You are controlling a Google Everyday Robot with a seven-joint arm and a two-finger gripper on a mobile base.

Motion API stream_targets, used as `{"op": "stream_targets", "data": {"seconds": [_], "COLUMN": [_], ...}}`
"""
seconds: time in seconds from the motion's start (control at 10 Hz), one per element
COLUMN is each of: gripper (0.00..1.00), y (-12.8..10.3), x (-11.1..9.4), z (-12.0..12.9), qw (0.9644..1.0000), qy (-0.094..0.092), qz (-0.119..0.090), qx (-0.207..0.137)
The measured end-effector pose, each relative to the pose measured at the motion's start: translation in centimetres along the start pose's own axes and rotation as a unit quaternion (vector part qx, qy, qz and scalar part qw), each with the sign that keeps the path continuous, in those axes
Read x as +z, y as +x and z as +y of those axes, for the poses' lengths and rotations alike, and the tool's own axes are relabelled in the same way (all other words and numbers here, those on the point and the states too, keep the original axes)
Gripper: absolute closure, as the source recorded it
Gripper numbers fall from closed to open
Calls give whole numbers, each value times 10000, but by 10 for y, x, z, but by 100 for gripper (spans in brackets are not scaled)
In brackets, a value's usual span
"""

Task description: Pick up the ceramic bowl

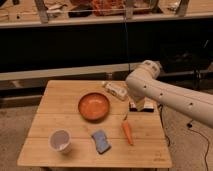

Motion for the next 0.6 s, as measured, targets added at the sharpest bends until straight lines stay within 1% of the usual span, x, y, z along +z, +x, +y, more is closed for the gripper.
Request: {"op": "stream_targets", "data": {"seconds": [0.1,0.2,0.5,0.6], "gripper": [20,20,20,20], "y": [-10,-17,-20,-24], "x": [4,6,14,18], "z": [-8,-14,-19,-23], "qw": [9998,9995,9979,9970], "qy": [53,93,189,222], "qz": [-54,-86,-165,-198], "qx": [-188,-300,-595,-716]}}
